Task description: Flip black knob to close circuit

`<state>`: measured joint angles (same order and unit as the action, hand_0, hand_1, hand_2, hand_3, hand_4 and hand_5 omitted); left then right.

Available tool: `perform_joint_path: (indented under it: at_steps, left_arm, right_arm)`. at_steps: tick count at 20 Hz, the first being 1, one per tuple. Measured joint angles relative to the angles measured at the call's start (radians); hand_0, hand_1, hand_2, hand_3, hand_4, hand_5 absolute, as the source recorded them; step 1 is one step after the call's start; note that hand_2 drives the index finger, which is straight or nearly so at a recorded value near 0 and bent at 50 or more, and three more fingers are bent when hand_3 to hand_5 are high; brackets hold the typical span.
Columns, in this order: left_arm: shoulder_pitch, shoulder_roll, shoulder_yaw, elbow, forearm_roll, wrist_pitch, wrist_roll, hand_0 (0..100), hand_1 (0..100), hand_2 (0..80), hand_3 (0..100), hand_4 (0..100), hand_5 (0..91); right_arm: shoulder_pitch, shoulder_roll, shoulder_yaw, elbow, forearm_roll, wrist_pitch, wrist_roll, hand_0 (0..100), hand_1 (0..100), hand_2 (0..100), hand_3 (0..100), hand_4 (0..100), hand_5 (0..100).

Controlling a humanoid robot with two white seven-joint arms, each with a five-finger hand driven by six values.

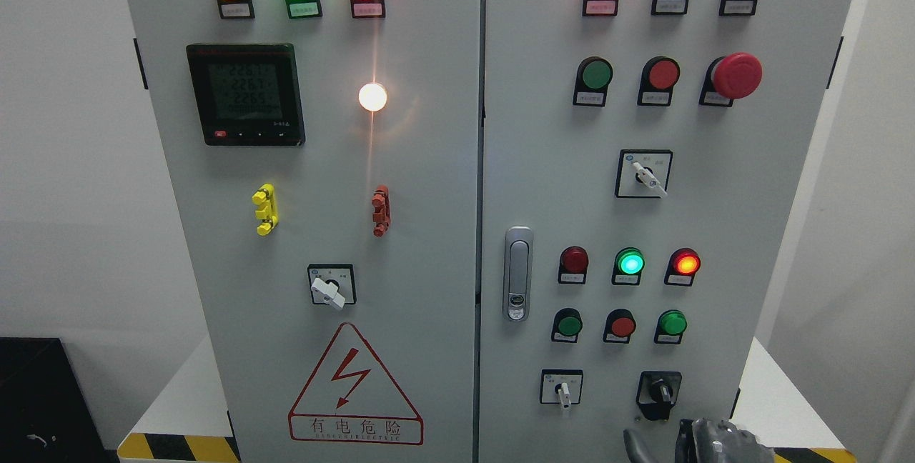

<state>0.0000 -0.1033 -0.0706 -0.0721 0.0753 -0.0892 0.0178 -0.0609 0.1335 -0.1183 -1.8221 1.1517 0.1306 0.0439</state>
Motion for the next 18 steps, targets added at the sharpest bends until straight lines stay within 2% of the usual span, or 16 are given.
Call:
perform_joint_path:
  at_steps: [3,5,6,10,11,12,15,17,18]
  left_arm:
    - [0.000,0.000,0.000,0.000,0.000,0.000,0.002,12,56,0.0,0,0,0.0]
    - [0.000,0.000,0.000,0.000,0.000,0.000,0.002,12,56,0.0,0,0,0.0]
    - [0.000,0.000,0.000,0.000,0.000,0.000,0.002,12,56,0.0,0,0,0.0]
    - [0.000,0.000,0.000,0.000,0.000,0.000,0.002,12,56,0.0,0,0,0.0]
    - [0.000,0.000,0.000,0.000,0.000,0.000,0.002,12,56,0.0,0,0,0.0]
    - [0.000,0.000,0.000,0.000,0.000,0.000,0.002,12,56,0.0,0,0,0.0]
    - [0.000,0.000,0.000,0.000,0.000,0.000,0.002,12,56,0.0,0,0,0.0]
    - [0.000,0.000,0.000,0.000,0.000,0.000,0.002,12,56,0.0,0,0,0.0]
    - [0.000,0.000,0.000,0.000,0.000,0.000,0.002,12,56,0.0,0,0,0.0]
  right_arm:
    - [0.025,0.000,0.004,-0.032,-0.147,0.014,-0.029,0,5,61,91,84,84]
    - [0.050,0.000,0.006,-0.052,-0.257,0.021,-0.054,0,6,51,76,75,73]
    - [0.067,0.000,0.007,-0.065,-0.309,0.021,-0.065,0,6,49,73,72,72]
    - [0.139,-0.001,0.011,-0.113,-0.546,0.021,-0.101,0,4,32,52,52,52]
    - [0.156,-0.001,0.012,-0.124,-0.603,0.022,-0.109,0,3,28,48,47,44]
    - [0.173,-0.002,0.014,-0.135,-0.664,0.020,-0.118,0,3,27,47,47,44]
    - [0.229,-0.003,0.020,-0.167,-0.819,0.010,-0.133,0,2,21,40,37,32]
    - [0.258,-0.004,0.024,-0.184,-0.911,-0.002,-0.135,0,1,16,31,28,20]
    - [0.271,-0.005,0.026,-0.191,-0.953,-0.016,-0.136,0,1,15,30,26,18]
